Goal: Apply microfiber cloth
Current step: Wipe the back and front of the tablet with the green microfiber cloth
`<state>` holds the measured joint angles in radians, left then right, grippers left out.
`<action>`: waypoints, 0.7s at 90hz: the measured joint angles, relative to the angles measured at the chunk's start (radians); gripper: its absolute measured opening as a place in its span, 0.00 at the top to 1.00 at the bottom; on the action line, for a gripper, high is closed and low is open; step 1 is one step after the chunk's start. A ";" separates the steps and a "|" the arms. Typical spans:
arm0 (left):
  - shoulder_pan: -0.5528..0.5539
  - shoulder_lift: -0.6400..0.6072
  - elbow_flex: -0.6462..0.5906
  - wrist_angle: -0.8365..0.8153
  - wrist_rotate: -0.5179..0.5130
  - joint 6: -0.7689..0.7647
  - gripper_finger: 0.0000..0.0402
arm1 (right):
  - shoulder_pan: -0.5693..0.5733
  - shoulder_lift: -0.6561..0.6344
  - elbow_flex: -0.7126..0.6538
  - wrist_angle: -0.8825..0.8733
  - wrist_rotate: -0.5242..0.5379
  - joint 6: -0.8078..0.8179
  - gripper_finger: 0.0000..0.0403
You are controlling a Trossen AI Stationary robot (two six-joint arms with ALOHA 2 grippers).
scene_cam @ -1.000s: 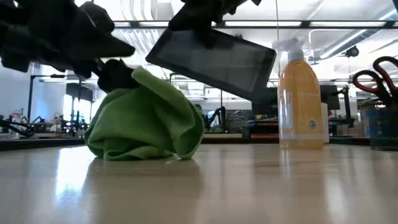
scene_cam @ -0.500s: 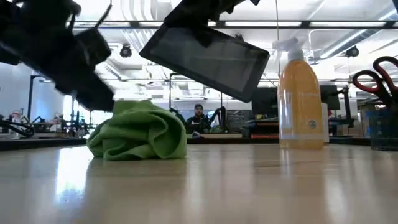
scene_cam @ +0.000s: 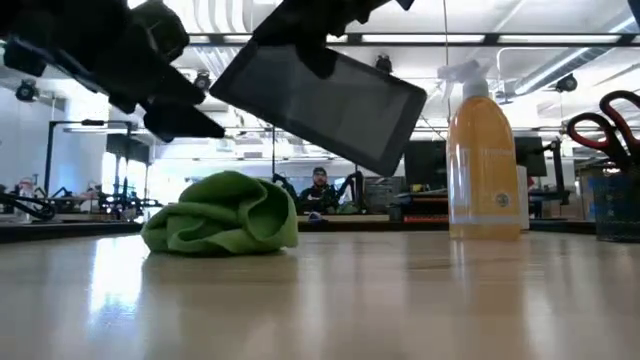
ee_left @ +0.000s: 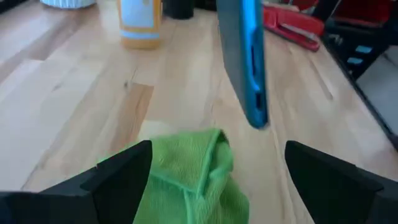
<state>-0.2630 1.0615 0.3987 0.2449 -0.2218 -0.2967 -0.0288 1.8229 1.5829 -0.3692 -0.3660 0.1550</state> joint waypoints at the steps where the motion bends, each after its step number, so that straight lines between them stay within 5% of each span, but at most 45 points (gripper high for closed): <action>1: 0.000 0.000 0.000 0.004 -0.002 0.000 0.14 | 0.001 0.000 0.000 0.000 0.000 0.000 0.98; 42: 0.002 0.044 -0.001 0.109 -0.030 -0.078 0.14 | 0.030 0.001 0.000 0.007 0.052 -0.052 0.98; 63: -0.005 0.050 -0.001 0.104 -0.040 0.105 0.14 | 0.037 0.001 0.000 0.000 0.053 -0.064 0.98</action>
<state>-0.2680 1.1118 0.3977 0.3485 -0.2617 -0.1917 0.0085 1.8236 1.5829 -0.3692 -0.3132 0.0906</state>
